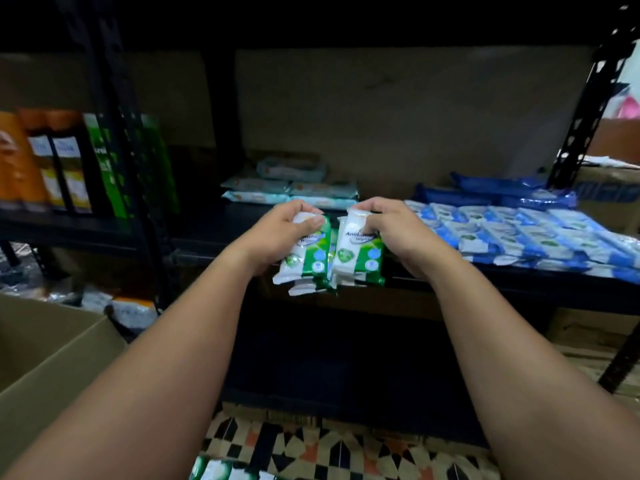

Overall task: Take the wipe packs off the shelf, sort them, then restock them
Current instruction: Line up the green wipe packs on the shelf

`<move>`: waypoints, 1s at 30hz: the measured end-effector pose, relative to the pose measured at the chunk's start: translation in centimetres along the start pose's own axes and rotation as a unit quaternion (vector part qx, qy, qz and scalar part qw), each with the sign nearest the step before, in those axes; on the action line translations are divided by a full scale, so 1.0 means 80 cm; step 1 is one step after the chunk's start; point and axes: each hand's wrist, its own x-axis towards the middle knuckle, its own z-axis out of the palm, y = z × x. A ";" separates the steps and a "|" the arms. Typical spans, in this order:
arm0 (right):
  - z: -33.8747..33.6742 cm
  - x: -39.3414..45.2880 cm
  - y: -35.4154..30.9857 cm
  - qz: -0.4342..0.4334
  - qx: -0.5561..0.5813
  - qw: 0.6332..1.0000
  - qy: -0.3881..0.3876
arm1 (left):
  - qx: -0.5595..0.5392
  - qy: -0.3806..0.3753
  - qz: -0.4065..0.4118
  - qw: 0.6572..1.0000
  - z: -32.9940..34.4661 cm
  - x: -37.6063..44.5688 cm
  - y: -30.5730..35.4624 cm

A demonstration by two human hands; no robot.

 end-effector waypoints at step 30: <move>-0.019 0.102 0.044 0.024 -0.261 0.964 0.051 | 0.014 0.122 -0.059 0.991 0.047 0.142 -0.042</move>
